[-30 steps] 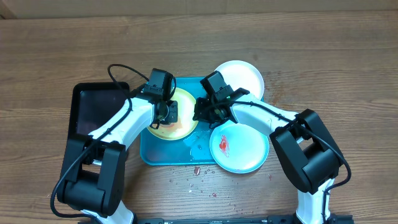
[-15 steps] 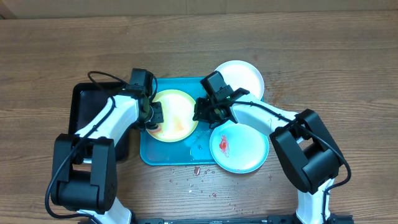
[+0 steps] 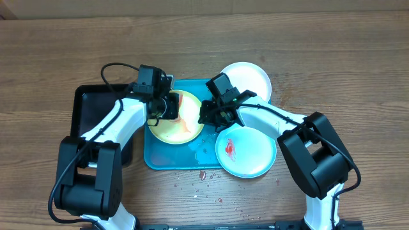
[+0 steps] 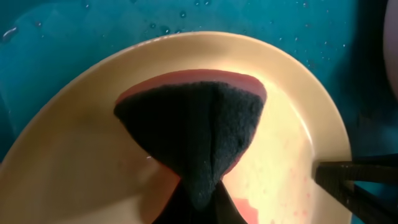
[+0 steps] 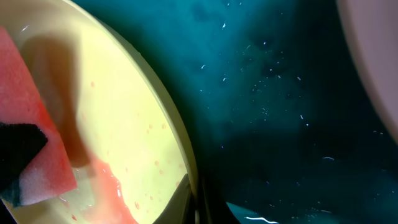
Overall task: Clean dirty plates on tray and stack at the side
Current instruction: 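Scrub the yellow plate with the sponge while right gripper holds it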
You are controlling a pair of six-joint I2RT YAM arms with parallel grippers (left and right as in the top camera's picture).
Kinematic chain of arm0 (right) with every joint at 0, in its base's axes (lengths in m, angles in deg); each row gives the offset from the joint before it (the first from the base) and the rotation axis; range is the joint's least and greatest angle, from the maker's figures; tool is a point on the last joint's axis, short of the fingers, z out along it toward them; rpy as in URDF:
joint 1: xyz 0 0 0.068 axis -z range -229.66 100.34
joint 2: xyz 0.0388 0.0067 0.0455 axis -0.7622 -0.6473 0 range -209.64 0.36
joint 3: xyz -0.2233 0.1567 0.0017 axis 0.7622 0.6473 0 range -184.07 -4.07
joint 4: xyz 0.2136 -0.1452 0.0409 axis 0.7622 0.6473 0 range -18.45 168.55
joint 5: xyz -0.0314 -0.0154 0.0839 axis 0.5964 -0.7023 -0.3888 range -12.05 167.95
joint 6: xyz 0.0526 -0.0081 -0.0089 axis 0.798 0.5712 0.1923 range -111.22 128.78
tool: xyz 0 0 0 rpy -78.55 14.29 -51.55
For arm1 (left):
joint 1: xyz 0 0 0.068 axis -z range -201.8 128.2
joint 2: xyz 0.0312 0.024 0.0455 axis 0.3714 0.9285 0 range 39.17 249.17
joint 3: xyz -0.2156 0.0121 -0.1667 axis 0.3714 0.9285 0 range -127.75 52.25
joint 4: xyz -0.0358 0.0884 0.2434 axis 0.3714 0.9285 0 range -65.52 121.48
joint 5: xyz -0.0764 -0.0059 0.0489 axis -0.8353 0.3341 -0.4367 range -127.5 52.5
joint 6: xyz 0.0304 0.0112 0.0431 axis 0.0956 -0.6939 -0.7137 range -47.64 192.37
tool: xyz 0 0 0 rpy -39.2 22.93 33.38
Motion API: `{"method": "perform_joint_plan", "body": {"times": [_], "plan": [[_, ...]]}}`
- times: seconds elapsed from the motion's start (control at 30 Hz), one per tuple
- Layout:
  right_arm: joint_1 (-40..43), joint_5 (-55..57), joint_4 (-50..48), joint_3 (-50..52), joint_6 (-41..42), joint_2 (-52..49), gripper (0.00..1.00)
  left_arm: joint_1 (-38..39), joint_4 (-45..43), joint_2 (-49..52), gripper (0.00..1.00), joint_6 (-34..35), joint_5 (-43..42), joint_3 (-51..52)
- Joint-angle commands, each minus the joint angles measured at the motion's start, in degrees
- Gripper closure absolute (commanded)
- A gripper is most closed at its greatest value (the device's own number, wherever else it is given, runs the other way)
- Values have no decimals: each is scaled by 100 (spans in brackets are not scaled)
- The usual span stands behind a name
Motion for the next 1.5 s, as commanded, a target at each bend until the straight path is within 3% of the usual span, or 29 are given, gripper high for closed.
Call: {"method": "perform_joint_plan", "body": {"times": [0.0,0.13,0.2,0.33,0.47,0.53,0.63,0.77,0.97,1.03,1.13,1.23,1.33,1.47], "plan": [[44,240,118,81,0,-151,96,-7,136,74,96,-15,688,-22],[44,273,120,81,2,-151,96,-13,835,74,96,1163,1871,-22],[44,273,120,81,2,-151,96,-13,1095,74,96,1349,1956,-22],[44,273,118,81,2,-151,96,2,1281,74,96,468,463,-22],[44,273,116,81,2,-151,96,2,1163,74,96,-610,-1672,-22],[44,273,116,81,2,-151,96,2,1021,74,96,-667,-1969,-22],[44,273,118,81,2,-151,96,2,717,74,96,-466,-1517,-22],[44,273,118,81,2,-151,96,0,354,74,96,315,127,-22],[44,275,114,81,2,-151,96,2,-26,74,96,933,2612,-22],[46,275,114,81,2,-151,96,2,118,74,96,1137,3071,-22],[44,275,94,81,2,-151,96,39,520,74,96,1220,2983,-22],[44,273,76,81,2,-151,96,142,992,74,96,1180,2258,-20],[44,273,79,81,2,-151,96,365,1377,74,96,817,1217,9],[44,273,74,81,4,-151,96,772,1565,74,96,229,522,42]]}}
